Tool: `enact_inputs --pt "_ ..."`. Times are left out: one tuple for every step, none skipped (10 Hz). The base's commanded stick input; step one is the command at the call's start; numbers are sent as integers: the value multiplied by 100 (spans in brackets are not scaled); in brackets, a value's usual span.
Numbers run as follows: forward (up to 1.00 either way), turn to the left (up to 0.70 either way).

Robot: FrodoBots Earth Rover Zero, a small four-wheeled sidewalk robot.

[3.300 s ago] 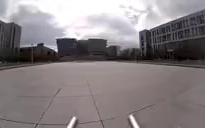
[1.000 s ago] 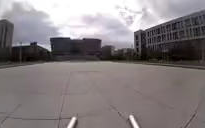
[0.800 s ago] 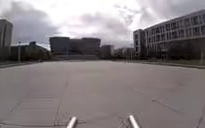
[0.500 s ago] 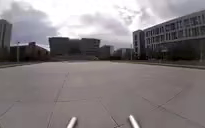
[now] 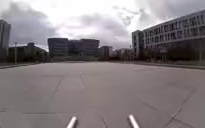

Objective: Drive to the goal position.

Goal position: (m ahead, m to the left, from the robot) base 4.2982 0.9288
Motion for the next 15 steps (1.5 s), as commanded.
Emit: enact_inputs --pt "70 1" --pt "70 1" --pt "70 1" --pt "70 1" --pt "70 1" --pt "70 1" --pt "70 1" --pt "70 1" --pt "70 1" --pt "70 1" --pt "70 1" --pt "70 1" --pt "70 1" --pt "70 1" --pt "70 1"
